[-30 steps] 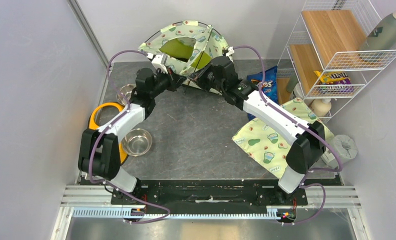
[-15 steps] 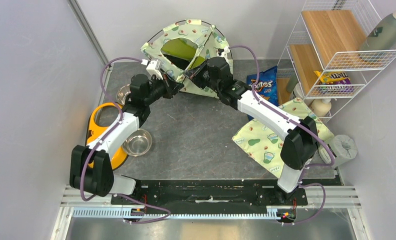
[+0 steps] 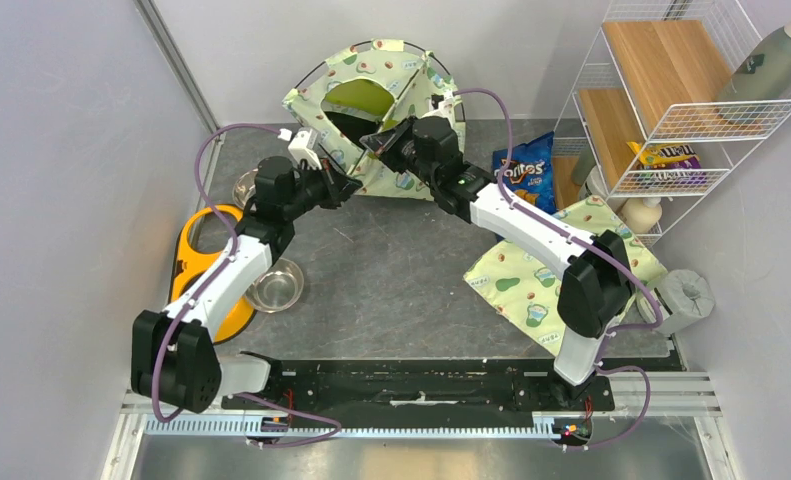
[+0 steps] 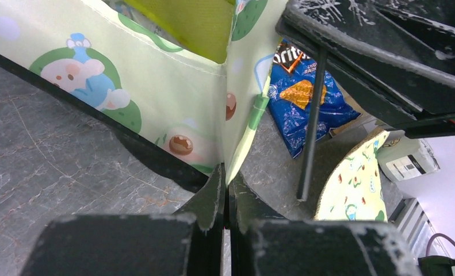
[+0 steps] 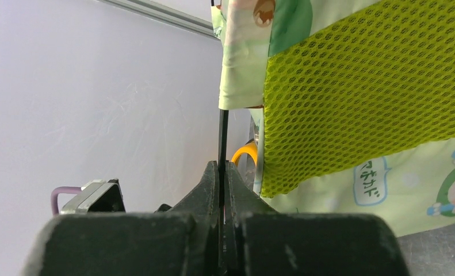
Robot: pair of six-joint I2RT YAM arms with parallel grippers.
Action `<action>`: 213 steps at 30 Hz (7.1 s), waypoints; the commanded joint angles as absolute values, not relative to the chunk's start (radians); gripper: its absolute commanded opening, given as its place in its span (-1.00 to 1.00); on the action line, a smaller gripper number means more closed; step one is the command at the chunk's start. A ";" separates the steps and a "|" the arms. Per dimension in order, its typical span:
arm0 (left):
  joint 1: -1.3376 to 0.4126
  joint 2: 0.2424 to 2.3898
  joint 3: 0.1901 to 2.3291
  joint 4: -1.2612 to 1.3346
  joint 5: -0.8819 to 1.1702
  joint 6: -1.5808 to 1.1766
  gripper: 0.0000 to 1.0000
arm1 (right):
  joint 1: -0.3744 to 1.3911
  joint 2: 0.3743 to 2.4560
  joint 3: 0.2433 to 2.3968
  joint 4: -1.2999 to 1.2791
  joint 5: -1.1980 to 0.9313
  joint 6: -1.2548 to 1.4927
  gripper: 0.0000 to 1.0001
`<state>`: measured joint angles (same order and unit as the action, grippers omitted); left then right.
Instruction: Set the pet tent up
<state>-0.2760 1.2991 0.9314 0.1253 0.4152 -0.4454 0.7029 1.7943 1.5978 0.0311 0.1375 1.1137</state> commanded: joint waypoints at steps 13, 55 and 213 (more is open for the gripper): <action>-0.272 1.119 0.778 -0.080 0.403 -0.309 -0.96 | 0.634 1.818 1.582 0.168 0.383 1.020 -1.00; -0.270 0.815 0.476 0.101 0.296 -0.266 -0.96 | 0.526 1.836 1.662 0.123 0.361 1.182 -1.00; -0.187 1.536 1.186 0.270 0.462 -0.811 -0.96 | 0.725 2.025 1.743 0.162 0.278 0.753 -1.00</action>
